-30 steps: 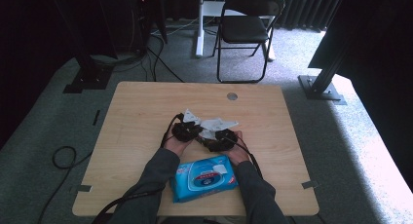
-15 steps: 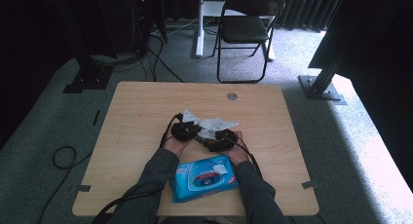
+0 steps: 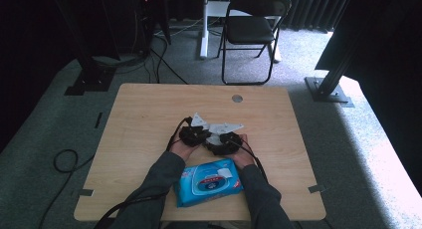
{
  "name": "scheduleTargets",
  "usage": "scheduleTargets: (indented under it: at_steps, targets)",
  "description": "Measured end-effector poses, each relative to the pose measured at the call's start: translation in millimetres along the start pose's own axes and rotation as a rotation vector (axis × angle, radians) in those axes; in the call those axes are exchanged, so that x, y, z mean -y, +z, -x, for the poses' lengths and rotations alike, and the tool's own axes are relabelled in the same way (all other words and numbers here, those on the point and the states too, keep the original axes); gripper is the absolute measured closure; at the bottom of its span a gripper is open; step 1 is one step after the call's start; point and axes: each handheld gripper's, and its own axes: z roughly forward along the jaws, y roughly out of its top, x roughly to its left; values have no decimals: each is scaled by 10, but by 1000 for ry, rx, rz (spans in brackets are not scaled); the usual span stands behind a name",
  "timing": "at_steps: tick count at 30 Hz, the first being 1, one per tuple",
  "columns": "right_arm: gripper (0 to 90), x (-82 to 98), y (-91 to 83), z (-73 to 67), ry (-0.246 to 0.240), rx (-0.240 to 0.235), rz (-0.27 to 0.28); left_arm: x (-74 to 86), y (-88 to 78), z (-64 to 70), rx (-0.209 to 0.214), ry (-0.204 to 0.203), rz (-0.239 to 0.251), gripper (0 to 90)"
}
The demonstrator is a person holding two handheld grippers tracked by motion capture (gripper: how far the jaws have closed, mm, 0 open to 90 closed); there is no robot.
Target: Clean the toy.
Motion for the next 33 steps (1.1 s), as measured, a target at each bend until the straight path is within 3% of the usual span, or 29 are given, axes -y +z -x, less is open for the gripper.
scheduleTargets:
  at_steps: [5, 12, 13, 14, 15, 16, 18, 22, 26, 33]
  targets:
    - [342, -5, 1, -8, -6, -20, -2, -63, 66, 38, 2, 20, -7, 873]
    - [343, -5, 2, -15, -11, -20, -3, -78, 107, -6, -15, 9, 4, 872]
    - [342, -6, 2, -14, -12, -21, -3, -80, 101, -37, -55, -1, 1, 872]
    - [343, -6, 3, -14, -13, -21, -3, -80, 101, -37, -55, -1, 1, 872]
    - [343, -6, 2, -14, -15, -22, -4, -60, 75, -102, -88, -29, 1, 872]
    - [343, -6, 2, -14, -15, -22, -4, -60, 75, -102, -88, -29, 1, 872]
    - [342, -5, 1, -12, -16, -22, -5, -18, 27, -175, -126, -69, 7, 873]
    - [341, -15, -4, -2, -7, -27, -13, 44, -22, -242, -158, -84, -20, 873]
    - [339, -13, -18, 18, 13, -14, -18, 133, -17, -270, -147, -92, -52, 873]
    - [293, -26, -86, 58, 43, 23, -9, 195, -33, -233, -110, -89, -46, 871]
